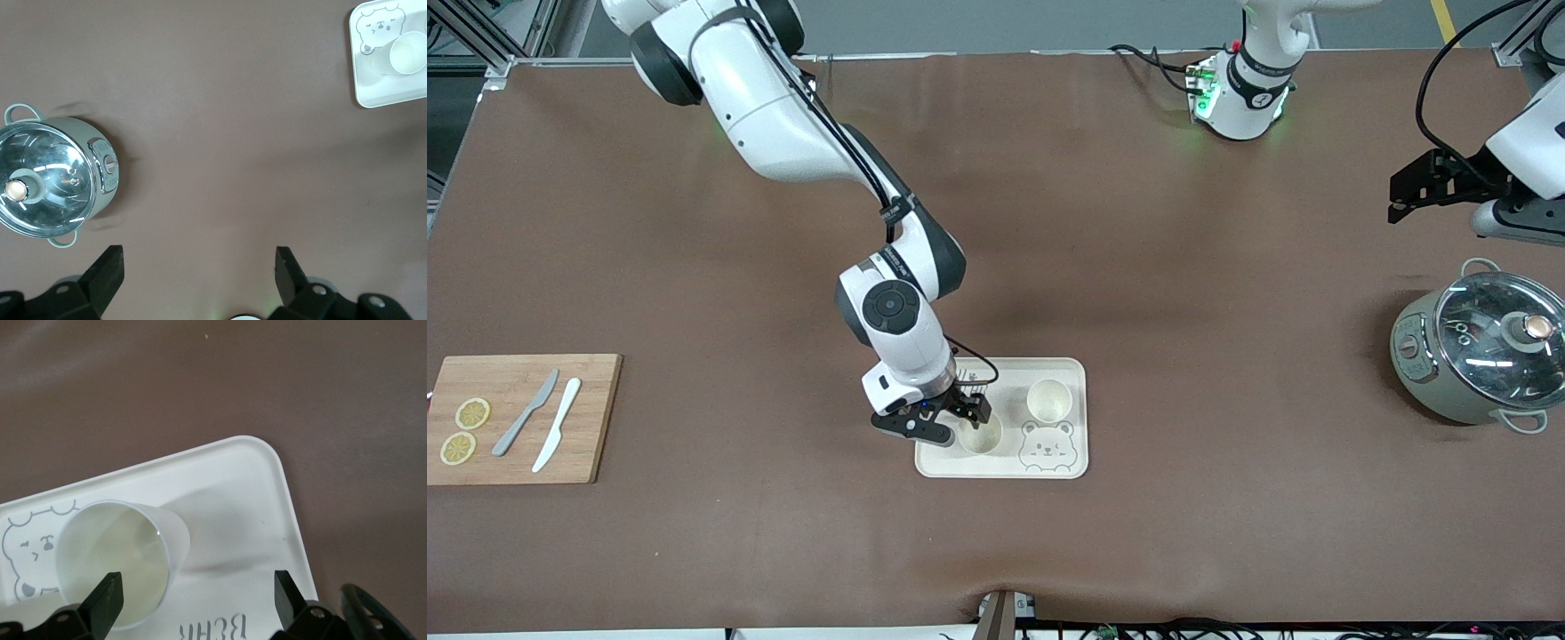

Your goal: Place white IKEA cup upright on tray with both arms

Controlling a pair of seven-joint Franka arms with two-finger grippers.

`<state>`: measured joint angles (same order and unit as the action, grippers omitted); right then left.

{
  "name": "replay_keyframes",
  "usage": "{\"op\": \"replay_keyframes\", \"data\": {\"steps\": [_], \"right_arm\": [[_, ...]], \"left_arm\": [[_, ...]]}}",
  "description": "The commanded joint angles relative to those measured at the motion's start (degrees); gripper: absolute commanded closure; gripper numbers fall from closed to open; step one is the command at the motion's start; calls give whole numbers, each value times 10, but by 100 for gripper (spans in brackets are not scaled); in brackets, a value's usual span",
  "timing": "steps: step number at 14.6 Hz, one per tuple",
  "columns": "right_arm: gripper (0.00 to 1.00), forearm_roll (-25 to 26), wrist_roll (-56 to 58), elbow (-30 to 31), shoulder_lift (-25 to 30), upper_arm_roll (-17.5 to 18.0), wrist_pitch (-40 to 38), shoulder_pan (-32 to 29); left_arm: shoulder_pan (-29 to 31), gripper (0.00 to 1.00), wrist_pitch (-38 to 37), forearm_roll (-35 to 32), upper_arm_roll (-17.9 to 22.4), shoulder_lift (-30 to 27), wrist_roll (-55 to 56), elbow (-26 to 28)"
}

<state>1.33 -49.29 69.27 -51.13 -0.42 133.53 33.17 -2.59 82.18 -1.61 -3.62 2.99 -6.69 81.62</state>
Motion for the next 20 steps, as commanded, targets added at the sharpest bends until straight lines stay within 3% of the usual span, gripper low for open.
{"op": "replay_keyframes", "data": {"steps": [1, 5, 12, 20], "right_arm": [[0, 8, -12, 5, 41, 2, -56, -1], [0, 3, 0, 3, 121, 12, -150, -28], [0, -48, 217, 4, 268, 13, -381, -153], [0, -43, 415, 18, 329, 9, -469, -281]], "left_arm": [[-1, 0, -10, -4, 1, 4, -10, -8], [-5, 0, -9, -4, -2, 4, -3, -9], [-4, 0, 39, 8, 0, 7, 1, -11], [-2, 0, 48, 21, 0, 6, 14, -10]]}}
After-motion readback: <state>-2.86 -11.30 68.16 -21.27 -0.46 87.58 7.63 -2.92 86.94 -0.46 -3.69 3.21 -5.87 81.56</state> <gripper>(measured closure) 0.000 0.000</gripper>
